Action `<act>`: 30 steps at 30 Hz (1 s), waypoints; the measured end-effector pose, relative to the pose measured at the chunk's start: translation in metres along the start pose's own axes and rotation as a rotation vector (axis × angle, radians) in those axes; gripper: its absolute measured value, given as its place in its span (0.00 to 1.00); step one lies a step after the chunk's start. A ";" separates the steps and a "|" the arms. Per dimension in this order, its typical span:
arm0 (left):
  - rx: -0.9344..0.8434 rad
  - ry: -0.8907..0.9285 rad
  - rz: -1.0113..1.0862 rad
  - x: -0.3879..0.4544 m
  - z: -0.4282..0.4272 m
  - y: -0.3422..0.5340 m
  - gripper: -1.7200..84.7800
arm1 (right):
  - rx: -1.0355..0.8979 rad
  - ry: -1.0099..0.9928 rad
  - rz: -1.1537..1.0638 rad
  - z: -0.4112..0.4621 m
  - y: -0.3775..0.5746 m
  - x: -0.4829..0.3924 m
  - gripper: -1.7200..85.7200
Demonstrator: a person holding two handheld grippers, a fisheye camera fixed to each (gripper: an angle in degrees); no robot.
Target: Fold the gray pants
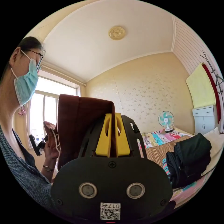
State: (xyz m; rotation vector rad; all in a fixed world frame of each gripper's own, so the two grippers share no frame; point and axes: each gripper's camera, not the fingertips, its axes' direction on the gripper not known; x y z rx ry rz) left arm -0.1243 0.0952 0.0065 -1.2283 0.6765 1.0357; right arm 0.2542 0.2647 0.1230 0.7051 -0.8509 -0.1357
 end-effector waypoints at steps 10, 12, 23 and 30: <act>-0.714 -0.075 -0.077 -0.094 0.480 -0.113 0.13 | -0.515 0.310 0.134 0.427 -0.181 0.152 0.06; -0.827 -0.078 -0.098 -0.121 0.499 -0.085 0.14 | -0.580 0.162 0.223 0.438 -0.167 0.170 0.06; -1.578 0.023 -0.105 -0.199 0.371 0.257 0.21 | -1.290 -0.300 0.418 0.401 0.173 0.187 0.17; -1.344 -0.207 -0.501 -0.237 0.271 0.266 0.18 | -1.361 -0.273 0.610 0.389 0.230 0.114 0.20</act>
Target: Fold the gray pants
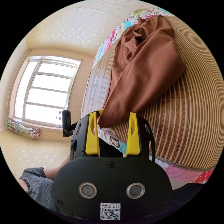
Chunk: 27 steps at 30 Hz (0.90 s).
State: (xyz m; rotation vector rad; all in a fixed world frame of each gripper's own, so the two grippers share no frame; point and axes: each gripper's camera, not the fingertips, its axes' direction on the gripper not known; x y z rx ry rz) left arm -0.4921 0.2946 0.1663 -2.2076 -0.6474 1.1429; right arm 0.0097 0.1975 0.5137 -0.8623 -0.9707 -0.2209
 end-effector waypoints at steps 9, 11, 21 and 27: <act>-0.032 0.443 0.019 -0.029 -0.070 -0.047 0.06 | 0.170 -0.296 -0.316 -0.166 -0.017 -0.009 0.05; -0.008 0.437 0.020 -0.040 -0.085 -0.054 0.06 | 0.455 -0.309 -0.238 -0.220 0.026 0.022 0.05; -0.214 0.199 0.015 -0.059 -0.064 -0.063 0.08 | 0.669 0.119 0.305 -0.258 0.188 0.126 0.03; -0.223 1.016 -0.091 -0.044 -0.101 -0.097 0.01 | 0.602 0.053 0.160 -0.244 0.146 0.093 0.03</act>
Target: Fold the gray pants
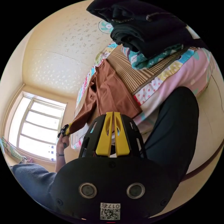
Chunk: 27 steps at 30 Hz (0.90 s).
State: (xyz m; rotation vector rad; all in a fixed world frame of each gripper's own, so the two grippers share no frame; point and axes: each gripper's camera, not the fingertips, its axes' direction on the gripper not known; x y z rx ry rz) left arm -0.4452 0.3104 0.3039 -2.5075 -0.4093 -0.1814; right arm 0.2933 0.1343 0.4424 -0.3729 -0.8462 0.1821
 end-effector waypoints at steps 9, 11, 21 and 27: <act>0.096 -0.758 -0.031 -0.021 -0.062 0.041 0.02 | -0.167 -0.047 -0.134 0.059 -0.032 -0.048 0.03; 0.124 -0.955 -0.093 -0.037 -0.068 0.057 0.03 | -0.178 -0.040 -0.101 0.066 -0.034 -0.045 0.04; 0.212 -1.033 0.073 -0.049 -0.047 0.049 0.16 | -0.201 0.377 0.025 0.059 -0.081 -0.003 0.19; 0.111 -1.140 0.029 -0.070 -0.021 0.035 0.16 | -0.341 0.473 -0.004 0.081 -0.083 -0.011 0.16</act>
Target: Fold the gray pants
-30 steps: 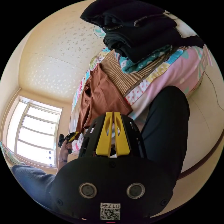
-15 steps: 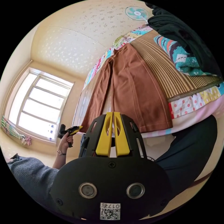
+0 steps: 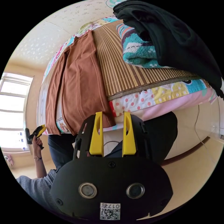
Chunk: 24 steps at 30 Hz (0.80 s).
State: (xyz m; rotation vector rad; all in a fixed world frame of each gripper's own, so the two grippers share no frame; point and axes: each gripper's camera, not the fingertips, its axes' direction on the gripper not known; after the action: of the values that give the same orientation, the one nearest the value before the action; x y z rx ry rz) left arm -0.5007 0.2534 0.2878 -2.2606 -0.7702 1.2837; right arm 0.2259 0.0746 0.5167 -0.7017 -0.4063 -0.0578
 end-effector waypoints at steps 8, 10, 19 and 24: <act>-0.075 -0.082 0.090 0.008 0.030 0.016 0.12 | 0.041 -0.194 0.060 0.000 0.012 0.023 0.15; -0.091 -0.155 0.139 0.013 0.035 0.018 0.08 | -0.030 -0.212 0.007 0.001 0.010 0.020 0.10; -0.128 0.477 0.223 0.017 0.021 0.053 0.03 | 0.378 -0.666 -0.012 -0.121 0.069 0.043 0.04; -0.274 0.214 0.255 0.026 0.054 0.112 0.04 | 0.530 -0.389 -0.120 -0.198 0.082 0.031 0.03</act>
State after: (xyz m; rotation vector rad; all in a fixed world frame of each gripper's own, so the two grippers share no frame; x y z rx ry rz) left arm -0.5080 0.1912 0.1778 -2.7367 -0.6264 1.0677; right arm 0.3377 0.0136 0.3418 -0.1592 -0.8014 0.0741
